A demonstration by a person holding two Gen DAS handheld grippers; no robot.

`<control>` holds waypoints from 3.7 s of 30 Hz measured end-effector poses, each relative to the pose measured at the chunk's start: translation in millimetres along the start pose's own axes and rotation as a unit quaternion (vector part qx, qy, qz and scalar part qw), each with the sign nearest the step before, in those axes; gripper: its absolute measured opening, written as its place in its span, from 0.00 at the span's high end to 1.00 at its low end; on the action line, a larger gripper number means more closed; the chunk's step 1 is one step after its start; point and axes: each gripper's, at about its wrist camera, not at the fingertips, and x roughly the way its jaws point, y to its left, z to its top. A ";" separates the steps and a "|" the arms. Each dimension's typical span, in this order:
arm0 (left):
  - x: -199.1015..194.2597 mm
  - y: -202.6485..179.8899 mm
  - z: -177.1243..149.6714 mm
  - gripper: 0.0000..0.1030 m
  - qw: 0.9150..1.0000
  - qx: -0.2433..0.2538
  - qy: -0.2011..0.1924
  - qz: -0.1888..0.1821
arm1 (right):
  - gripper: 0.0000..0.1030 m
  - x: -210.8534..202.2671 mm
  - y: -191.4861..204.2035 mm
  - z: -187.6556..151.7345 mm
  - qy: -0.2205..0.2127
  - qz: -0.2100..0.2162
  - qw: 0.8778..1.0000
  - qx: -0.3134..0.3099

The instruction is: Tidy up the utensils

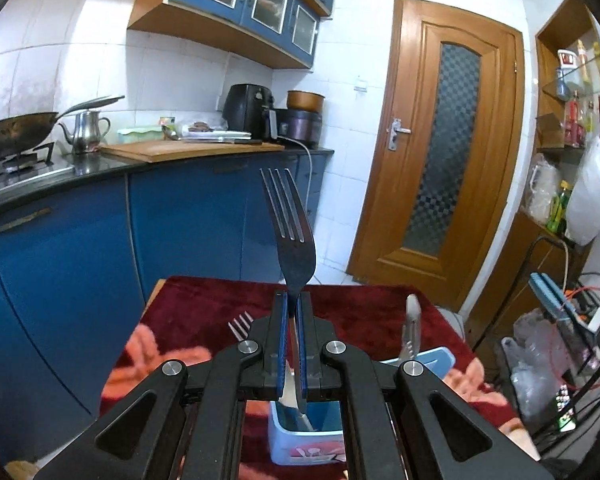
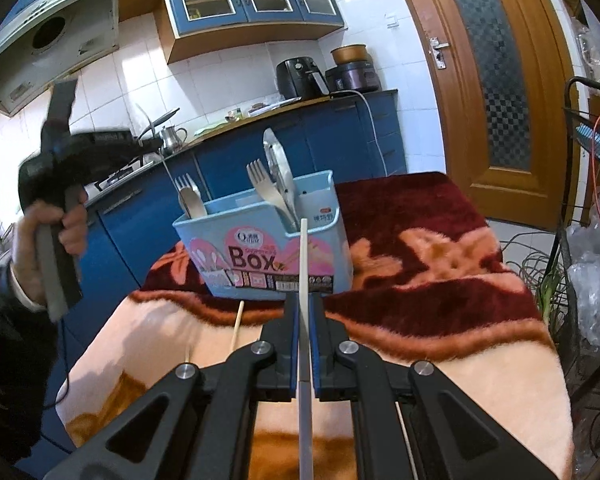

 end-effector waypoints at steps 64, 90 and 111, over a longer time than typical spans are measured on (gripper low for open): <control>-41.2 -15.1 -87.7 0.54 0.994 0.013 0.094 -0.045 | 0.68 21.6 43.7 84.0 -0.075 -0.015 0.997 -0.026; -52.6 -42.8 -168.1 0.51 0.972 0.004 0.235 -0.018 | 0.62 -10.4 -0.8 -30.9 0.043 -0.046 0.997 0.033; -14.5 -33.5 -188.3 0.92 0.949 -0.068 0.308 -0.019 | 0.57 -14.5 -41.7 -44.4 0.048 -0.012 0.996 0.071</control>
